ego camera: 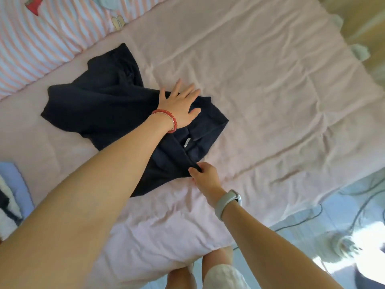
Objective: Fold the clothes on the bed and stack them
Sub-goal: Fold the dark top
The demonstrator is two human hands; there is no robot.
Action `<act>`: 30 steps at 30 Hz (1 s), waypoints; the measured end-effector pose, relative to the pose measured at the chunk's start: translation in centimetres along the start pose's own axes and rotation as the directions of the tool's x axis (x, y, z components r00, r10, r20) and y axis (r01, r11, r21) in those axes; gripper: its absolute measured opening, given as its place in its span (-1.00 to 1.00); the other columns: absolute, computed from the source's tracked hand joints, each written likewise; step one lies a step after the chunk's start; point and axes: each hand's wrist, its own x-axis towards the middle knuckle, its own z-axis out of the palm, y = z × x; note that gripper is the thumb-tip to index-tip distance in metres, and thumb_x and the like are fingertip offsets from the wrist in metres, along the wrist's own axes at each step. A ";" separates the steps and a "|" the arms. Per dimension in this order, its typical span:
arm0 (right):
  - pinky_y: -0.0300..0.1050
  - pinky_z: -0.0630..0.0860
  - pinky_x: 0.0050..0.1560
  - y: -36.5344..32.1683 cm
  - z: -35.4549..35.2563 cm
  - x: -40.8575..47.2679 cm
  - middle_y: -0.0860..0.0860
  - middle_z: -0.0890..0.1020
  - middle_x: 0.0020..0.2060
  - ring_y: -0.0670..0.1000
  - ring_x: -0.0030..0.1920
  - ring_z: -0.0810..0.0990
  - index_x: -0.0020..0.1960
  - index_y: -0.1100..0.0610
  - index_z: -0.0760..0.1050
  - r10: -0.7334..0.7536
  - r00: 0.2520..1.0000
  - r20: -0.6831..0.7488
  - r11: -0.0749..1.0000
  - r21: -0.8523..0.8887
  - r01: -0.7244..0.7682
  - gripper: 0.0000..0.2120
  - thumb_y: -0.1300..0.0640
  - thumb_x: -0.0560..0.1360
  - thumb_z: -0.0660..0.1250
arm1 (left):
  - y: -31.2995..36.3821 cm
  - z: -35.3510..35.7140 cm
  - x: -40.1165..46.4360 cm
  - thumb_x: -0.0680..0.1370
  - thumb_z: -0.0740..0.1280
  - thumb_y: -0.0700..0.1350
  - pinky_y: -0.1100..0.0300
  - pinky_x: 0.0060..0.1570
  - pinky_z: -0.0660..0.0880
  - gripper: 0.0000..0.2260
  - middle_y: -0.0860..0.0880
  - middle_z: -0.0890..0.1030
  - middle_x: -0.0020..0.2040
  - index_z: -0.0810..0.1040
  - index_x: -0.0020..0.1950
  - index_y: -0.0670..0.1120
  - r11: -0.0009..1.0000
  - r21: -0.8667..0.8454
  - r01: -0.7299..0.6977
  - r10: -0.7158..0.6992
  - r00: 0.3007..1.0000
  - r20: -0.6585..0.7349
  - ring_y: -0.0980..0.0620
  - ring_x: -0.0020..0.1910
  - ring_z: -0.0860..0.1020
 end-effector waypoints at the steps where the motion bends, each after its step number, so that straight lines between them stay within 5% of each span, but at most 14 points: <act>1: -0.24 0.33 -0.38 0.1 -1.5 -0.2 0.00 0.46 -0.36 -0.03 -0.38 0.42 -0.08 0.16 0.43 -0.016 1.000 -0.015 1.000 -0.017 0.016 -0.92 0.15 0.54 0.22 | 0.5 -0.1 0.8 0.62 0.05 0.09 -0.27 0.39 -0.18 -0.49 0.05 0.02 0.55 -0.03 0.53 0.06 0.999 0.037 -0.026 0.025 0.999 0.029 -0.06 0.52 -0.16; 3: -0.20 0.41 -0.29 0.2 -5.3 -0.4 0.02 0.51 -0.27 -0.01 -0.29 0.48 -0.01 0.15 0.42 -0.068 0.993 -0.094 0.998 -0.019 0.066 -0.92 0.15 0.55 0.21 | 1.5 -0.2 1.9 0.58 0.14 0.10 -0.25 0.39 -0.13 -0.50 -0.02 0.28 0.46 0.11 0.49 0.04 0.993 0.103 -0.065 0.060 0.997 0.053 -0.08 0.47 0.13; 6: -0.05 0.53 -0.08 -0.6 -11.5 -0.2 0.12 0.54 -0.08 0.08 -0.11 0.53 0.09 0.23 0.41 -0.092 0.950 -0.300 0.982 0.132 0.137 -0.85 0.20 0.56 0.20 | 2.2 -0.8 2.1 0.54 0.24 0.05 0.02 0.17 0.34 -0.65 -0.09 0.57 0.15 0.44 0.27 -0.07 0.997 -0.039 -0.061 0.064 0.993 0.094 -0.14 0.14 0.51; 8: -0.06 0.53 -0.02 -1.8 -14.2 0.1 0.15 0.53 -0.03 0.09 -0.06 0.53 0.10 0.24 0.38 -0.095 0.909 -0.407 0.937 0.272 0.220 -0.86 0.23 0.56 0.18 | 2.5 -1.2 1.6 0.52 0.30 -0.02 0.08 -0.07 0.45 -0.75 -0.15 0.59 -0.01 0.54 0.07 -0.18 0.963 -0.268 -0.012 0.046 0.992 0.119 -0.14 -0.01 0.55; 10: -0.06 0.52 0.03 -2.8 -14.7 0.4 0.13 0.51 -0.04 0.08 -0.05 0.52 0.05 0.20 0.35 -0.101 0.886 -0.453 0.896 0.345 0.278 -0.93 0.24 0.57 0.16 | 2.8 -1.7 0.6 0.51 0.33 -0.07 0.09 -0.03 0.42 -0.76 -0.12 0.51 0.01 0.55 0.04 -0.23 0.895 -0.445 -0.004 0.038 0.997 0.067 -0.06 -0.03 0.50; 13: 0.00 0.54 0.10 -3.5 -13.8 0.2 0.11 0.51 -0.05 0.06 -0.04 0.53 0.04 0.22 0.37 -0.096 0.890 -0.447 0.873 0.391 0.290 -0.93 0.23 0.58 0.16 | 3.0 -3.6 -1.8 0.51 0.34 -0.16 0.23 0.11 0.34 -0.77 0.02 0.41 0.14 0.54 0.13 -0.20 0.721 -0.693 -0.025 -0.043 0.996 -0.081 0.06 0.09 0.42; 17: -0.03 0.54 0.09 -4.6 -12.6 -1.7 0.06 0.60 -0.12 0.05 -0.06 0.58 0.00 0.22 0.50 -0.163 0.953 -0.256 0.892 0.375 0.253 -0.87 0.24 0.57 0.18 | 1.4 -6.8 -6.3 0.51 0.35 -0.16 -0.06 0.08 0.51 -0.79 -0.23 0.60 -0.01 0.55 0.04 -0.29 0.558 -0.825 -0.092 -0.241 0.933 -0.267 -0.17 0.01 0.56; 21: 0.27 0.44 0.11 -7.1 -9.9 -3.8 0.10 0.45 -0.22 0.07 -0.16 0.42 -0.13 0.33 0.40 -0.316 0.936 -0.157 0.944 0.052 0.327 -0.79 0.18 0.56 0.19 | 0.2 -9.2 -11.7 0.48 0.37 -0.11 -0.08 -0.01 0.50 -0.74 -0.20 0.57 -0.16 0.53 -0.06 -0.32 0.458 -0.870 -0.182 -0.418 0.819 -0.392 -0.09 -0.15 0.52; 26: -0.08 0.32 -0.22 -11.7 -7.5 -10.3 -0.03 0.42 -0.26 -0.03 -0.26 0.40 -0.06 0.16 0.32 -0.607 0.766 -0.214 0.792 -0.087 0.604 -0.84 0.18 0.63 0.00 | -1.6 -11.3 -21.6 0.34 0.37 0.11 -0.14 -0.05 0.52 -0.55 -0.35 0.58 -0.08 0.55 -0.05 -0.28 0.391 -0.880 -0.268 -0.575 0.676 -0.461 -0.30 -0.09 0.54; 30: -0.06 0.31 -0.35 -14.3 -6.2 -18.1 -0.07 0.43 -0.34 -0.04 -0.35 0.41 -0.15 -0.06 0.27 -0.815 0.543 -0.205 0.579 -0.239 0.779 -0.78 0.12 0.63 -0.01 | -1.3 -12.5 -31.3 0.34 0.33 0.12 0.04 -0.14 0.46 -0.65 -0.20 0.55 -0.19 0.55 -0.17 -0.17 0.500 -0.793 -0.347 -0.628 0.485 -0.609 0.01 -0.19 0.48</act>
